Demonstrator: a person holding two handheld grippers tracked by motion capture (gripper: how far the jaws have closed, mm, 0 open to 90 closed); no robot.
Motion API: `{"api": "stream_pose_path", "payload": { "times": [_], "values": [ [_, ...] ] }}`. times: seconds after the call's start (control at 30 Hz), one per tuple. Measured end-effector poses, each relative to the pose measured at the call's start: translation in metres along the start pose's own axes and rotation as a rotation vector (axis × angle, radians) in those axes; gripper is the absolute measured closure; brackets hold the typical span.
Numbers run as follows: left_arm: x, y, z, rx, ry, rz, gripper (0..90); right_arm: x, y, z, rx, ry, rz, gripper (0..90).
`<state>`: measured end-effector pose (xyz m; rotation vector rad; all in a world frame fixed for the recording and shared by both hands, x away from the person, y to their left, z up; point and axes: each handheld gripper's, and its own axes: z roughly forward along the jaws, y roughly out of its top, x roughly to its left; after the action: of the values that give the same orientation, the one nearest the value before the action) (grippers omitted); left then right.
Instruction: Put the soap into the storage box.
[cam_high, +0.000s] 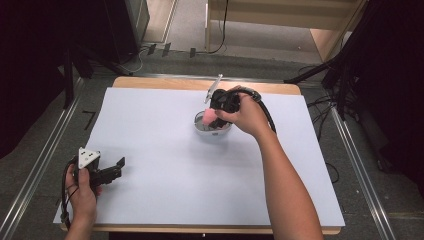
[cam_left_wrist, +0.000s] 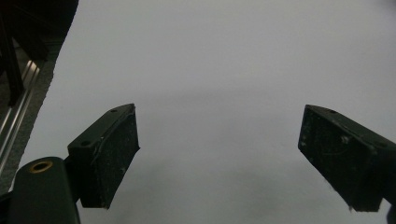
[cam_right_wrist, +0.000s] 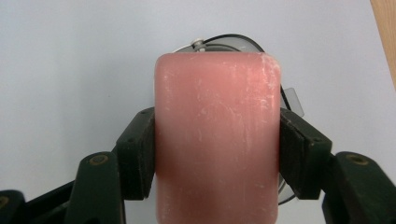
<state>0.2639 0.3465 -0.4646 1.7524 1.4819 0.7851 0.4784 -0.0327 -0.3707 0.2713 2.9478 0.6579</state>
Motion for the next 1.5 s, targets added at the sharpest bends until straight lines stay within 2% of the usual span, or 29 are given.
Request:
{"api": "stream_pose_path", "payload": {
  "times": [0.47,0.57,1.1,1.27,1.5],
  "values": [
    [0.001,0.000,0.000,-0.002,-0.006,-0.002,13.1,-0.013,0.003,0.016,0.028,0.012,-0.003,38.5],
    [0.000,0.000,0.000,-0.002,-0.006,-0.004,13.1,-0.016,0.002,0.019,0.029,0.028,-0.004,38.5],
    [0.001,0.000,0.000,-0.001,-0.006,-0.004,13.1,-0.018,0.004,0.026,0.052,0.033,-0.011,38.5],
    [0.001,0.000,0.000,-0.002,-0.006,-0.004,13.1,-0.018,0.003,0.028,0.057,0.049,-0.018,38.5],
    [0.001,0.000,0.000,-0.001,-0.006,-0.004,13.1,-0.018,0.003,0.029,0.065,0.044,-0.005,38.4]
  ]
}}
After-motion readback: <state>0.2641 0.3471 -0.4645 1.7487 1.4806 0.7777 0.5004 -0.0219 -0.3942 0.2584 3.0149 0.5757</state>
